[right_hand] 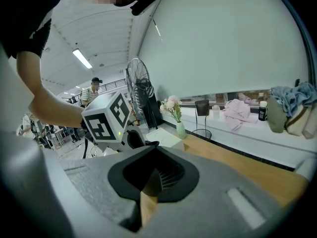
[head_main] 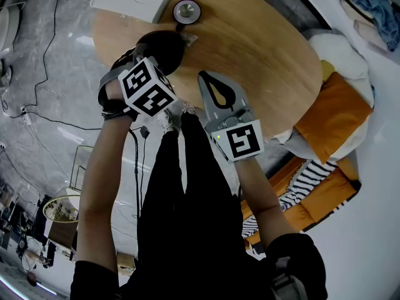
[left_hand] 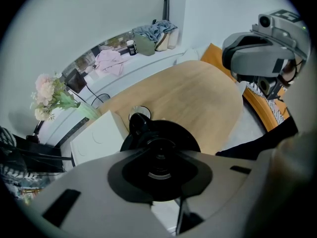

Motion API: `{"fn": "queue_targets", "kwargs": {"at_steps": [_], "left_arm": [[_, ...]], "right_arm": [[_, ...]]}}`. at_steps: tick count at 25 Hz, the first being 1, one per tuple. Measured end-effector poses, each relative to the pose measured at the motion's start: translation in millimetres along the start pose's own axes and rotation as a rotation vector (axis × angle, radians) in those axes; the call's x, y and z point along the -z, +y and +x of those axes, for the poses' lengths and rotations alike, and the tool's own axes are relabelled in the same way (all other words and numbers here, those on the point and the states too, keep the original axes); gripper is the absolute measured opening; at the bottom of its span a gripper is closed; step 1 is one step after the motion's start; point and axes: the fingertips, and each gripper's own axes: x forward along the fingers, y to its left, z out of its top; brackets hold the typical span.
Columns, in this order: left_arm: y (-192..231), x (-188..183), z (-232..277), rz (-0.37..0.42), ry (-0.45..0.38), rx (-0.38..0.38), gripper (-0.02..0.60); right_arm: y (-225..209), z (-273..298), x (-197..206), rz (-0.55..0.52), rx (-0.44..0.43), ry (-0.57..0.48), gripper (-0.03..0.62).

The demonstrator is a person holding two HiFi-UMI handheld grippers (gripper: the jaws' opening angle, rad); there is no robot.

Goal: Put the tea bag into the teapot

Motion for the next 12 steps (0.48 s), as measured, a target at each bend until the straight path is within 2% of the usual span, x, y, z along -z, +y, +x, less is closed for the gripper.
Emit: {"fn": "queue_targets", "kwargs": {"at_steps": [12], "left_arm": [[6.1,2.7,-8.8,0.016,-0.029,-0.039,0.115]], "right_arm": [[5.6,-10.1,0.6,-0.014,0.012,0.015,0.005]]}}
